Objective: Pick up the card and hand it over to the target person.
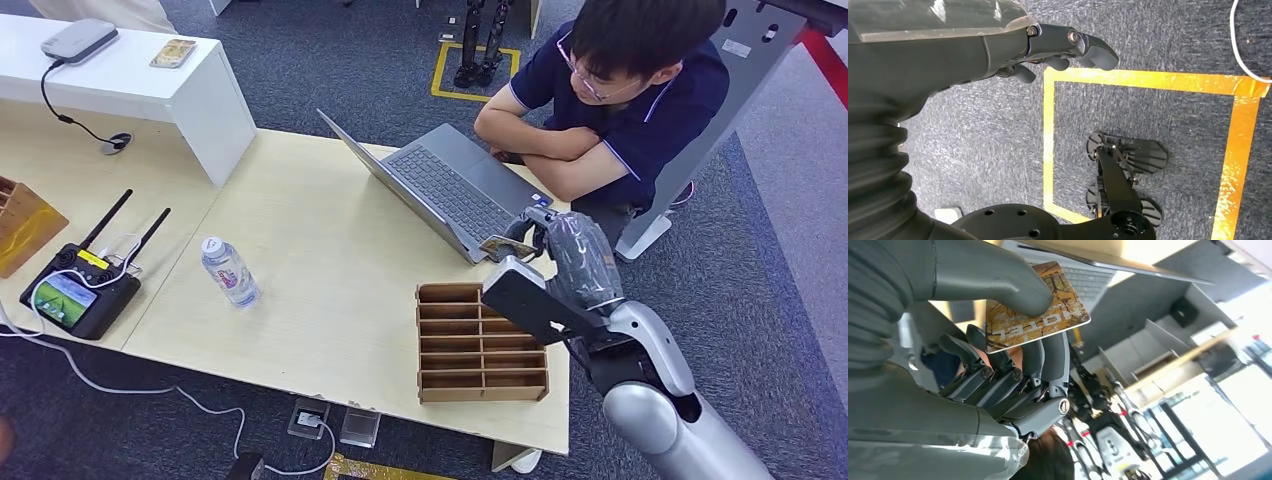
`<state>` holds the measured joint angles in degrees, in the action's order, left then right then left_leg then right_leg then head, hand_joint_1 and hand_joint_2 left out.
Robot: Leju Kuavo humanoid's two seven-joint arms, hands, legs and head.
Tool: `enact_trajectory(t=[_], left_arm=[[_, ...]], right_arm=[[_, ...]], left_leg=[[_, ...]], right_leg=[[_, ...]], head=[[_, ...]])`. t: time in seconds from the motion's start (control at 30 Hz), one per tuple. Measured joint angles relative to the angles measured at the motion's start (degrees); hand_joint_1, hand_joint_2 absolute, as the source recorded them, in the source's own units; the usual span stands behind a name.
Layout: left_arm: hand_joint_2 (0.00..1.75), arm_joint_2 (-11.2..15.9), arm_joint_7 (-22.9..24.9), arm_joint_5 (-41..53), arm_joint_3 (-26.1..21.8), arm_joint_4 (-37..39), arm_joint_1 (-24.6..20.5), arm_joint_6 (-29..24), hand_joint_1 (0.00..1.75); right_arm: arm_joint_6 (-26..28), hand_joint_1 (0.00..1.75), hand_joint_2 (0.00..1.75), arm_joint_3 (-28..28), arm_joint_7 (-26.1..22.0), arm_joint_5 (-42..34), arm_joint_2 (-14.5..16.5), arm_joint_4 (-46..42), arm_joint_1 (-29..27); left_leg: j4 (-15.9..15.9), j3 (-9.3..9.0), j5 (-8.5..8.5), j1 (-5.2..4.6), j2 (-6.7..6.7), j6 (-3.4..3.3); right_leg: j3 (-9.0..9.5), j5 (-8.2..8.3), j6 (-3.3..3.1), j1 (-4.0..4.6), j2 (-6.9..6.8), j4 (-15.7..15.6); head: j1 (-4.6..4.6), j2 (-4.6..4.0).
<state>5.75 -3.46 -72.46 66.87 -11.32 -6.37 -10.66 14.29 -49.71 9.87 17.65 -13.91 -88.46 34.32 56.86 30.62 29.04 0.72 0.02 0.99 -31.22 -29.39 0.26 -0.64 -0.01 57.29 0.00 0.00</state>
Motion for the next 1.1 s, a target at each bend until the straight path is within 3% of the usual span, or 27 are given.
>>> enact_trajectory(t=[0.17, 0.33, 1.1], left_arm=[[1.75, -0.1, 0.0, 0.0, 0.3, 0.0, 0.0, -0.2, 0.0], [1.75, -0.2, 0.0, 0.1, 0.6, 0.1, -0.1, -0.4, 0.0], [1.75, -0.5, 0.7, -0.2, 1.2, 0.1, -0.1, -1.2, 0.0]], right_arm=[[6.2, 1.69, 1.75, -0.9, -1.8, 0.6, 1.3, 8.3, 1.0], [9.5, 1.69, 1.75, 0.3, -3.0, 0.0, 2.0, 11.3, 0.2], [17.3, 1.69, 1.75, 0.1, -1.9, 6.1, 0.8, 8.4, -0.2]], left_leg=[[-0.1, -0.06, -0.03, 0.0, 0.06, -0.01], [-0.2, -0.14, -0.11, -0.01, 0.05, -0.04], [0.0, 0.04, 0.0, -0.01, -0.13, -0.03]], right_leg=[[0.07, 0.05, 0.0, 0.0, 0.06, -0.1], [0.15, 0.13, -0.01, 0.0, 0.05, -0.2], [0.02, -0.04, 0.0, -0.01, -0.12, 0.0]], head=[[0.0, 0.0], [0.0, 0.0], [0.0, 0.0]])
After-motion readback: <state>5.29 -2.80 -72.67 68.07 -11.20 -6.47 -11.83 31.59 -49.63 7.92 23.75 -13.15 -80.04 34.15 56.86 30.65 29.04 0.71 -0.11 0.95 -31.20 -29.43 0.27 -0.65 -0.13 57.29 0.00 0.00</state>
